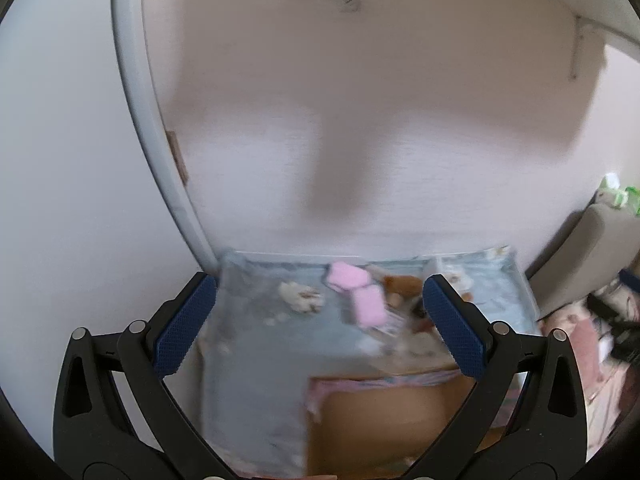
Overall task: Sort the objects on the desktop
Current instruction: 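Reach both tools to the white plush toys and close on them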
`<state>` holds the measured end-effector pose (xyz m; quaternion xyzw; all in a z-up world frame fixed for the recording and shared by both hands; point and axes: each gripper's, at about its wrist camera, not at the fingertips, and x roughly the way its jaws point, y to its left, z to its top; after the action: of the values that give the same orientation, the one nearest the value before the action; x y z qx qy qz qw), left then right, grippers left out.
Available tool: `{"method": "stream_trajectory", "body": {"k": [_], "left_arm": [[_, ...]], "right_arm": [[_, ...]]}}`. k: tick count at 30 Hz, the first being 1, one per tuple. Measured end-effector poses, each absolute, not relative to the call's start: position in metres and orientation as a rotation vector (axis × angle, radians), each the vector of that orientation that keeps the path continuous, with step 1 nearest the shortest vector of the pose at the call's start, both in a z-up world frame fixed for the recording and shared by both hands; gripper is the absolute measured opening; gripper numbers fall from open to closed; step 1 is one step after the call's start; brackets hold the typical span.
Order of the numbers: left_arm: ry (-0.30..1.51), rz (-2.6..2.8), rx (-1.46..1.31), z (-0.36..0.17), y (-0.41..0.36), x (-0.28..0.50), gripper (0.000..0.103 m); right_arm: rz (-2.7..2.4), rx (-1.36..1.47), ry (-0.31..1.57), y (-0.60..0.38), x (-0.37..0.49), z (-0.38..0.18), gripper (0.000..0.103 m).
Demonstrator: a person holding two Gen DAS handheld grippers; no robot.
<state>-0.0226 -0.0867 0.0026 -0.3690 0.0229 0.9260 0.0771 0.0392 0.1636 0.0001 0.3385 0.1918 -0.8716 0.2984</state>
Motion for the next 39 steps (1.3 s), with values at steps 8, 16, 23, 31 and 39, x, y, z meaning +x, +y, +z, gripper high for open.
{"method": "stream_trajectory", "body": {"k": [8,16,23,31,39], "left_arm": [[0.108,2.579,-1.36,-0.087,-0.111,-0.101,0.103],[0.247,2.4,-1.408,-0.197,-0.095,-0.155,0.103],[0.318,2.333,-1.417,-0.255,-0.089,-0.185,0.102],[0.272,2.263,-1.407,-0.276,-0.09,-0.197,0.08],[0.213,2.192,-1.415,-0.276,-0.099,-0.197,0.041]], "right_arm": [[-2.236,0.891,0.531,0.149,-0.013,-0.019,0.103],[-2.037,0.977,0.64,0.112,-0.076,-0.103,0.103],[-1.898,1.145,0.682,0.073,-0.13,-0.195,0.103],[-1.832,1.199,0.791,0.035,-0.144,-0.253,0.088],[-1.764,1.226,0.83,0.026,-0.135,-0.271,0.034]]}}
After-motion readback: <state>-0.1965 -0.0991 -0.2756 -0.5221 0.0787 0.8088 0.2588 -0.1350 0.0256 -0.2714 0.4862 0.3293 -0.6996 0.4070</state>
